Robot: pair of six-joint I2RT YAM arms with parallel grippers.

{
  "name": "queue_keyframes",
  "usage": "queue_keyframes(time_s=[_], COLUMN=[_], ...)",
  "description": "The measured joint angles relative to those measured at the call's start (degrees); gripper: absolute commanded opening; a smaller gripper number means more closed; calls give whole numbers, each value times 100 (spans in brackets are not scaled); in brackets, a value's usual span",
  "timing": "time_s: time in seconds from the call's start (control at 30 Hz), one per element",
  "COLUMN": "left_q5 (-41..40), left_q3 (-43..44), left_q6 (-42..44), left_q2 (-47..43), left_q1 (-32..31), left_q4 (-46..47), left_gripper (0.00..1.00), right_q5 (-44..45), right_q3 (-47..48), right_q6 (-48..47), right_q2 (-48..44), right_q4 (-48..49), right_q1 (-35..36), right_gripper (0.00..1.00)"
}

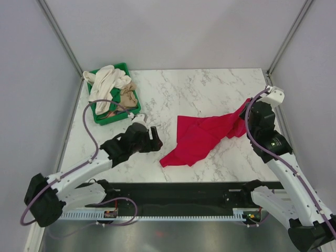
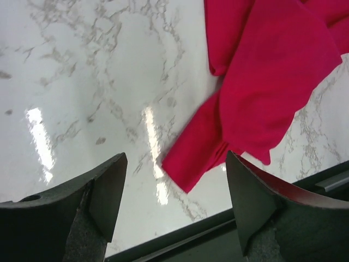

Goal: Fold and stack the t-shirts

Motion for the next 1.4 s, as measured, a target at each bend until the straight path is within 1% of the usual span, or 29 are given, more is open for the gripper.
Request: queue_keyframes(time_s=[0.1, 0.17, 0.2, 0.23, 0.37, 0.43, 0.5, 0.7, 0.73, 0.8, 0.83, 0.87, 0.93, 1.0, 1.03, 1.17, 1.23, 1.33, 1.4], left_q5=[111, 323, 444, 592, 1274, 1596, 1845, 2328, 2378, 2459, 2490, 2544, 2610, 2629, 2636, 2625, 2522, 2194, 1928], left_q3=[378, 551, 662, 822, 1821, 2391, 2802, 3685, 3803, 3974, 4033, 4079, 4151, 4168, 4170, 4175, 4113, 4068, 4065], left_q6=[76, 153, 240, 330, 713, 837, 909, 986, 986, 979, 975, 964, 990, 992, 986, 1003, 1003, 1016, 1064], left_q2=[1069, 1681, 2024, 2382, 3829, 4470, 4903, 5663, 5777, 5960, 6043, 6116, 6238, 6279, 6279, 6238, 6065, 5523, 4970], left_q1=[0, 4, 2, 0, 0, 0, -4, -11, -17, -33, -44, -52, -70, -81, -81, -81, -85, -98, -122], left_q4=[511, 898, 1084, 1257, 1799, 2070, 2236, 2411, 2433, 2455, 2450, 2448, 2422, 2367, 2330, 2203, 2000, 1445, 1071], left_gripper=[80, 78, 77, 74, 71, 74, 76, 77, 75, 62, 48, 39, 25, 19, 2, 2, 2, 2, 2], right_q5=[-162, -258, -299, -334, -490, -566, -621, -688, -704, -708, -708, -708, -706, -704, -702, -693, -660, -575, -490], right_q3=[-96, -118, -127, -136, -181, -197, -212, -245, -249, -256, -264, -271, -282, -295, -306, -337, -337, -317, -223], right_q6=[26, 35, 35, 37, 39, 39, 39, 24, 17, 11, 7, 0, -13, -28, -31, -33, -35, -46, -52], right_q2=[-109, -173, -201, -223, -260, -262, -271, -284, -284, -284, -284, -284, -280, -280, -280, -267, -245, -160, -4], right_q4=[-2, 2, 0, 0, -2, 0, -4, -4, -4, -2, -4, -4, -2, -2, -2, -7, 0, -2, -17], right_q1=[0, 0, 0, 0, 0, 0, 0, 0, 0, 0, 0, 0, -2, -7, -7, -7, -7, -11, -11], right_gripper=[0, 0, 0, 0, 0, 0, 0, 0, 0, 0, 0, 0, 0, 0, 0, 0, 0, 0, 0])
